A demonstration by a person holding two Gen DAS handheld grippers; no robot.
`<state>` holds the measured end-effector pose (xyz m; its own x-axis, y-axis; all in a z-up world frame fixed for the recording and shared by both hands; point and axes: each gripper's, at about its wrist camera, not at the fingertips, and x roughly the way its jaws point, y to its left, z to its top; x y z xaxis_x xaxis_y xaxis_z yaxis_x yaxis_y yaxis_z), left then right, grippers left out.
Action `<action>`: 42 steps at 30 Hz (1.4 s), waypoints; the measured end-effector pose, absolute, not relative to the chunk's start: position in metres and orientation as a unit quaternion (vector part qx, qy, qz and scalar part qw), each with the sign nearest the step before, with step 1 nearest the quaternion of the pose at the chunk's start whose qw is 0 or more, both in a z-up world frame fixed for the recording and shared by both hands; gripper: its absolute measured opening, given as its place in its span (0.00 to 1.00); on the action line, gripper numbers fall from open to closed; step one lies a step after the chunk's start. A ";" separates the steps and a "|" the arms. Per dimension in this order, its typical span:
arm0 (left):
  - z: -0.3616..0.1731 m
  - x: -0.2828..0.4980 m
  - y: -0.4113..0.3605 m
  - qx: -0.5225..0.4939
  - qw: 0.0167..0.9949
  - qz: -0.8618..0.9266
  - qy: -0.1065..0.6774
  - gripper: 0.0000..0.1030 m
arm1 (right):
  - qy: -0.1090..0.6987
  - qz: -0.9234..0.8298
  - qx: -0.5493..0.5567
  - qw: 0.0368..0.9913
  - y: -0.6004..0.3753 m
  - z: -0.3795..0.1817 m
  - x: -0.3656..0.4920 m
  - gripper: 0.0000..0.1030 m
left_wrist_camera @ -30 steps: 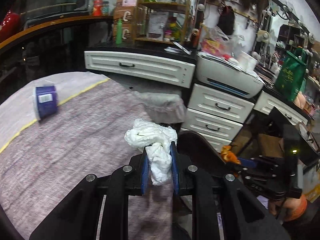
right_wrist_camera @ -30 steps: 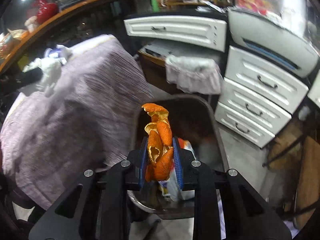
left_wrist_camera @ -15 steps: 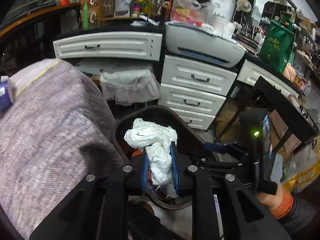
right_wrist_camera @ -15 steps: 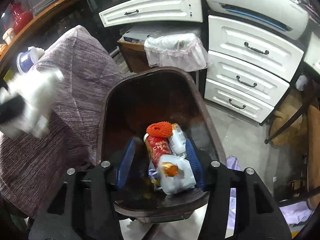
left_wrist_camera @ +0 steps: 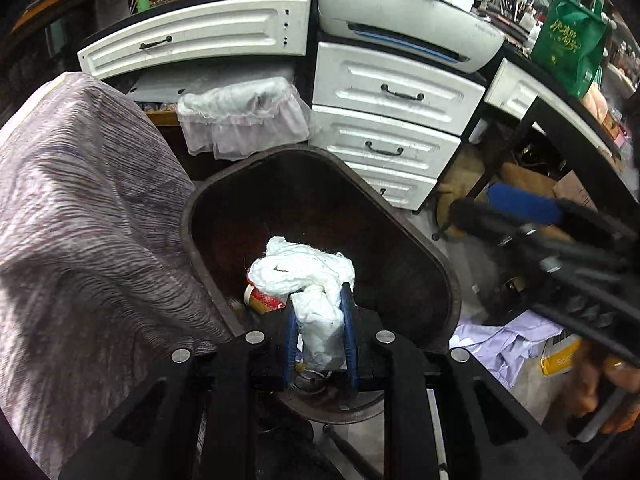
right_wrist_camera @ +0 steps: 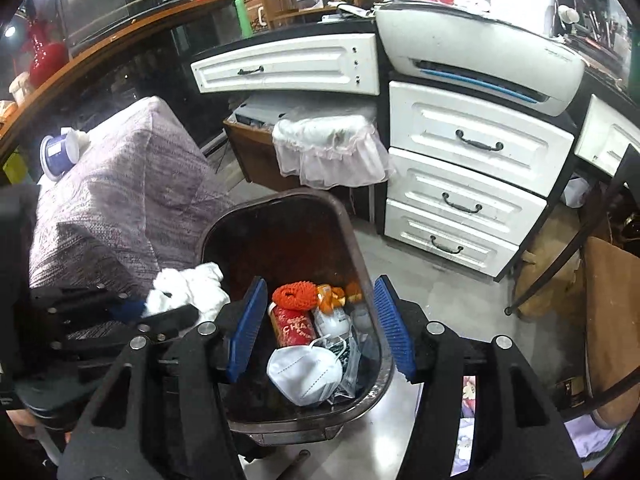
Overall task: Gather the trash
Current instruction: 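Carry the tissue and orange peel to the black bin and release both, then move both open tools back over the table toward the blue bowl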
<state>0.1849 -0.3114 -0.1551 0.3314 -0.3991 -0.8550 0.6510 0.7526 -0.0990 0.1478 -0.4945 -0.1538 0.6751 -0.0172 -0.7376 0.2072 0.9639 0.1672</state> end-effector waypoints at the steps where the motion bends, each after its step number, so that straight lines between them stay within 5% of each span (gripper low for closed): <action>1: -0.157 0.185 -0.312 0.134 0.804 -0.326 0.478 0.19 | 0.397 -0.064 0.119 0.908 -0.495 -0.152 0.147 0.55; 12: -0.172 0.191 -0.323 0.146 0.795 -0.329 0.489 0.19 | 0.391 -0.065 0.126 0.909 -0.499 -0.148 0.144 0.55; 14: -0.172 0.191 -0.324 0.145 0.793 -0.333 0.490 0.28 | 0.391 -0.064 0.127 0.909 -0.498 -0.147 0.143 0.55; 16: -0.171 0.190 -0.324 0.141 0.794 -0.335 0.488 0.53 | 0.390 -0.063 0.126 0.910 -0.497 -0.146 0.143 0.55; 18: -0.167 0.189 -0.321 0.135 0.802 -0.333 0.477 0.65 | 0.389 -0.064 0.124 0.911 -0.496 -0.144 0.142 0.55; 24: -0.158 0.187 -0.316 0.123 0.808 -0.335 0.468 0.76 | 0.387 -0.063 0.125 0.911 -0.497 -0.142 0.143 0.55; 30: -0.135 0.176 -0.304 0.103 0.809 -0.357 0.455 0.77 | 0.379 -0.061 0.127 0.914 -0.496 -0.135 0.141 0.55; 33: -0.116 0.168 -0.292 0.102 0.814 -0.368 0.438 0.78 | 0.374 -0.058 0.134 0.916 -0.495 -0.130 0.140 0.67; 42: -0.067 0.154 -0.241 0.093 0.843 -0.362 0.387 0.85 | 0.368 -0.014 0.142 0.919 -0.467 -0.113 0.147 0.67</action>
